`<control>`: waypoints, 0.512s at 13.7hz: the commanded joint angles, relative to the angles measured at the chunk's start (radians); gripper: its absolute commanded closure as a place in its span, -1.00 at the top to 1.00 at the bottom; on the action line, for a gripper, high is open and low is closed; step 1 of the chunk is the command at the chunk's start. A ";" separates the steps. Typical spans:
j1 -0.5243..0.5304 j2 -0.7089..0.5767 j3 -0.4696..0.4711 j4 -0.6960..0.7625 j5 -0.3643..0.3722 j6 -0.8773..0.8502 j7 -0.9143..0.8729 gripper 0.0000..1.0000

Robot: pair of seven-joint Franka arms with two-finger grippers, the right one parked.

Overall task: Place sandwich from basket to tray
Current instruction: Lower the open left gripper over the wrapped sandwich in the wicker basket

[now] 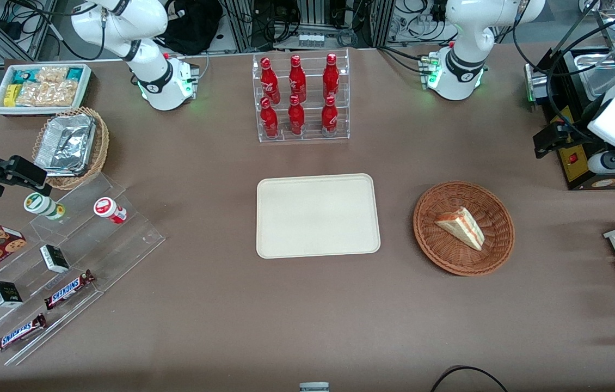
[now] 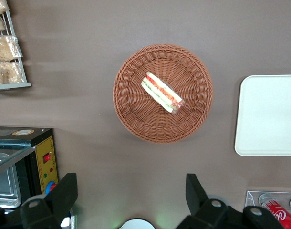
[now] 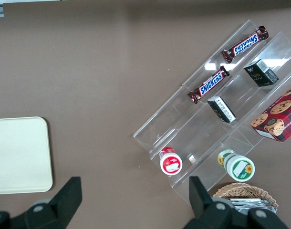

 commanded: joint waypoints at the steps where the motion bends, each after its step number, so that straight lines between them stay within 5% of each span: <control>1: 0.007 -0.002 -0.003 -0.002 -0.004 -0.051 0.006 1.00; 7: 0.061 0.020 -0.019 -0.119 -0.002 0.063 -0.003 1.00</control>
